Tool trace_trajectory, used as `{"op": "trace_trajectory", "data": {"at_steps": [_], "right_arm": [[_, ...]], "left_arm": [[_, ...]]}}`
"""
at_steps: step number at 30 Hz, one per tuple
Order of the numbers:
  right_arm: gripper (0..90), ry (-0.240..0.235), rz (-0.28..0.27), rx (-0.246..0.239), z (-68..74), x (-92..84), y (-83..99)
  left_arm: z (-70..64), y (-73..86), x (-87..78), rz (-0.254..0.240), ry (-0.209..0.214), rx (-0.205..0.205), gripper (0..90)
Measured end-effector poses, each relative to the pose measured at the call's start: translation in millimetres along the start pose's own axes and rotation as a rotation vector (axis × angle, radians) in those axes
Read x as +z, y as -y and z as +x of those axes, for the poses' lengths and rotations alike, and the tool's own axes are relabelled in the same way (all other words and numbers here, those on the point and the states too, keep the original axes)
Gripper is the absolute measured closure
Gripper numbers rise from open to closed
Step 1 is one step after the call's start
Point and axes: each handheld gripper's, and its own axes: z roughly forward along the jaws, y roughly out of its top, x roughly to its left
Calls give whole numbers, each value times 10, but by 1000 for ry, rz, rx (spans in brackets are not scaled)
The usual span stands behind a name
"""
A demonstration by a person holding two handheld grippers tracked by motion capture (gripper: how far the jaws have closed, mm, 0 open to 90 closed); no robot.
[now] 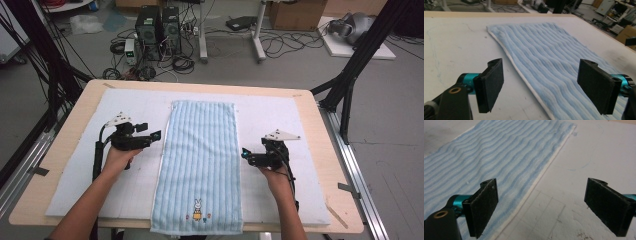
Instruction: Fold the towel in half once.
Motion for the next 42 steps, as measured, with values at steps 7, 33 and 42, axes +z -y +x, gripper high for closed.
{"op": "trace_trajectory", "data": {"at_steps": [7,33,42], "right_arm": [[120,-17,56,0,-24,238,-218],[513,104,263,2,-29,1154,-562],[844,61,265,-22,5,1180,-603]], "left_arm": [[57,-100,231,62,-11,-22,264],[-13,-29,856,289,-136,202,671],[51,-54,863,229,-99,111,878]]}}
